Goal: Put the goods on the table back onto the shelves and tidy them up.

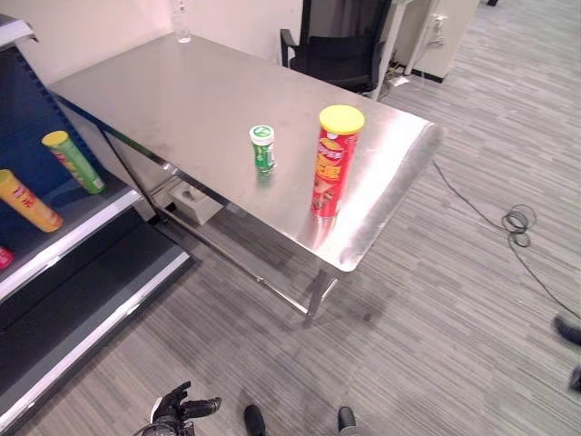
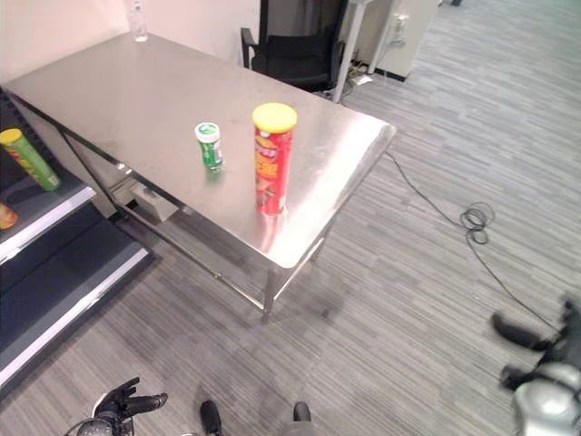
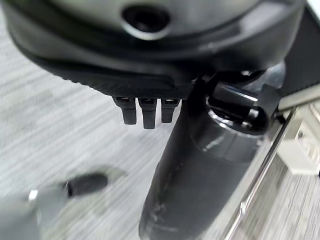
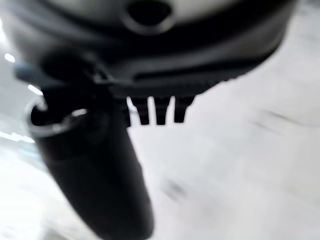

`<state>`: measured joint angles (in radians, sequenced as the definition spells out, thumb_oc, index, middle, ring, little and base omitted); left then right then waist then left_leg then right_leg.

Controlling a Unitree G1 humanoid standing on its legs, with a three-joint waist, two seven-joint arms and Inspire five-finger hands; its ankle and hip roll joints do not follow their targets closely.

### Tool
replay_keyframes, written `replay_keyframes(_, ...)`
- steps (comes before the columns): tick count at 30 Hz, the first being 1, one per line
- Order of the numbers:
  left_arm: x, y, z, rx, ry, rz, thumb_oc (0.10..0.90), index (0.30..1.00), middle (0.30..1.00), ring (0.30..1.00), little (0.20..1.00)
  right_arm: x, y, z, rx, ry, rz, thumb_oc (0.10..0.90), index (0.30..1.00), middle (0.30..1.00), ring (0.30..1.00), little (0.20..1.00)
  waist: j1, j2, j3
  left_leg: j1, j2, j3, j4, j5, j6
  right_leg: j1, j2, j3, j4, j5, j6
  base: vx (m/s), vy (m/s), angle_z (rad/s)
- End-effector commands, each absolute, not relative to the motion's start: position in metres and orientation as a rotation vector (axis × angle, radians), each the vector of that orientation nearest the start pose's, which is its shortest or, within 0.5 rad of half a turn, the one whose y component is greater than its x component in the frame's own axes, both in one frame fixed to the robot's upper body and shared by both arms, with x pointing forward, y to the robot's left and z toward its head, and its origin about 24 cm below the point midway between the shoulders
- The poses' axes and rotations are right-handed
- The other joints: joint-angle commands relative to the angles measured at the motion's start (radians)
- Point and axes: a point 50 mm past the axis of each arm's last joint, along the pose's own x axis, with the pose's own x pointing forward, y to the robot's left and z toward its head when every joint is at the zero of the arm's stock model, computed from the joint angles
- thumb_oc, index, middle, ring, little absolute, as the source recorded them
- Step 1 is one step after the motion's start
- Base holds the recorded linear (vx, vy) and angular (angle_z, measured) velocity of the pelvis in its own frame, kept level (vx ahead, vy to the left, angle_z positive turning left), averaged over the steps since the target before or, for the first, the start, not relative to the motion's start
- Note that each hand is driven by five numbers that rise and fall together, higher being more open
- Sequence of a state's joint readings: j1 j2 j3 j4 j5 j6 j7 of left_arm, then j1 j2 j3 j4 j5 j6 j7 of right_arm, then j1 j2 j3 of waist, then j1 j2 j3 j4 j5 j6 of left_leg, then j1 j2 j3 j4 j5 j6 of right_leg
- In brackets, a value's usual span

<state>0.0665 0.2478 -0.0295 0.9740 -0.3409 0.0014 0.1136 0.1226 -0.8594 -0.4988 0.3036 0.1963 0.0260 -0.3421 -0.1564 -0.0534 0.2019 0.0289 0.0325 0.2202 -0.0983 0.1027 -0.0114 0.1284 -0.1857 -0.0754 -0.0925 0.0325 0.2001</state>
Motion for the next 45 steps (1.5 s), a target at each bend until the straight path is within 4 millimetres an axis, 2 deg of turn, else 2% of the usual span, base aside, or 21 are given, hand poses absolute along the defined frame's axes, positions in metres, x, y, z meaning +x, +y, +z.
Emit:
replay_keyframes(1,0.128,0.254,-0.135,0.064,0.953,0.337,0.800,0.900,0.900,0.900,0.900,0.211,-0.413,0.224,-0.720,-0.382,-0.863,0.800,0.900,0.900,0.900,0.900,0.071,-0.014,-0.046,0.097,0.050,-0.022,0.011,-0.174,-0.046,-0.081,-0.007,-0.004,0.012,0.005,0.027,0.06,-0.064,-0.01)
replay_keyframes(4,0.126,0.249,-0.138,0.084,0.972,0.288,0.800,0.900,0.900,0.900,0.900,0.226,-0.380,0.271,-0.732,-0.607,-0.725,0.800,0.900,0.900,0.900,0.900,0.081,-0.018,-0.060,0.108,0.058,-0.021,0.011,-0.176,-0.054,-0.064,-0.005,-0.023,0.006,-0.001,0.027,0.05,-0.058,0.04)
replay_keyframes(7,0.124,0.245,-0.140,0.091,0.979,0.263,0.800,0.900,0.900,0.900,0.900,0.233,-0.351,0.295,-0.721,-0.750,-0.602,0.800,0.900,0.900,0.900,0.900,0.093,-0.019,-0.069,0.114,0.065,-0.024,0.011,-0.175,-0.060,-0.055,-0.003,-0.035,0.005,-0.008,0.025,0.04,-0.042,0.08)
replay_keyframes(10,0.120,0.242,-0.142,0.095,0.991,0.244,0.800,0.900,0.900,0.900,0.900,0.244,-0.311,0.306,-0.524,-0.902,-0.366,0.800,0.900,0.900,0.900,0.900,0.111,-0.015,-0.076,0.116,0.071,-0.031,0.011,-0.173,-0.068,-0.039,0.001,-0.053,0.005,-0.020,0.020,0.02,-0.055,0.21)
replay_keyframes(15,0.119,0.244,-0.142,0.096,0.989,0.249,0.800,0.900,0.900,0.900,0.900,0.263,-0.281,0.307,-0.494,-0.893,-0.185,0.800,0.900,0.900,0.900,0.900,0.129,-0.012,-0.082,0.118,0.076,-0.040,0.011,-0.170,-0.076,-0.018,0.003,-0.071,0.005,-0.029,0.012,0.01,-0.036,0.18)
replay_keyframes(17,0.117,0.244,-0.142,0.079,0.986,0.269,0.800,0.900,0.900,0.900,0.900,0.270,-0.272,0.308,-0.427,-0.901,-0.125,0.800,0.900,0.900,0.900,0.900,0.144,-0.005,-0.087,0.119,0.077,-0.050,0.011,-0.167,-0.081,-0.002,0.004,-0.085,0.005,-0.035,0.008,0.02,-0.045,0.14)
replay_keyframes(22,0.112,0.244,-0.143,0.074,0.995,0.284,0.800,0.900,0.900,0.900,0.900,0.273,-0.264,0.314,-0.336,-0.943,-0.083,0.800,0.900,0.900,0.900,0.900,0.158,0.002,-0.089,0.117,0.077,-0.069,0.011,-0.162,-0.085,0.012,0.004,-0.109,0.005,-0.041,0.002,0.01,-0.034,0.14)
replay_keyframes(31,0.099,0.242,-0.149,0.070,1.046,0.291,0.800,0.900,0.900,0.900,0.900,0.279,-0.255,0.317,-0.289,-0.954,-0.029,0.800,0.900,0.900,0.900,0.900,0.178,0.013,-0.096,0.113,0.081,-0.079,0.011,-0.158,-0.090,0.015,0.006,-0.129,0.005,-0.047,0.001,-0.01,-0.018,0.07)
replay_keyframes(39,0.098,0.246,-0.149,0.068,1.046,0.303,0.800,0.900,0.900,0.900,0.900,0.309,-0.243,0.303,-0.548,-0.751,0.033,0.800,0.900,0.900,0.900,0.900,0.192,0.011,-0.098,0.102,0.086,-0.082,0.011,-0.148,-0.097,0.011,0.010,-0.134,0.005,-0.046,-0.001,-0.01,-0.013,0.00)
replay_keyframes(45,0.096,0.249,-0.149,0.074,1.049,0.316,0.800,0.900,0.900,0.900,0.900,0.327,-0.241,0.292,-0.616,-0.658,0.036,0.800,0.900,0.900,0.900,0.900,0.200,0.014,-0.099,0.094,0.089,-0.095,0.011,-0.141,-0.102,0.017,0.013,-0.148,0.005,-0.048,-0.005,-0.01,-0.014,0.06)
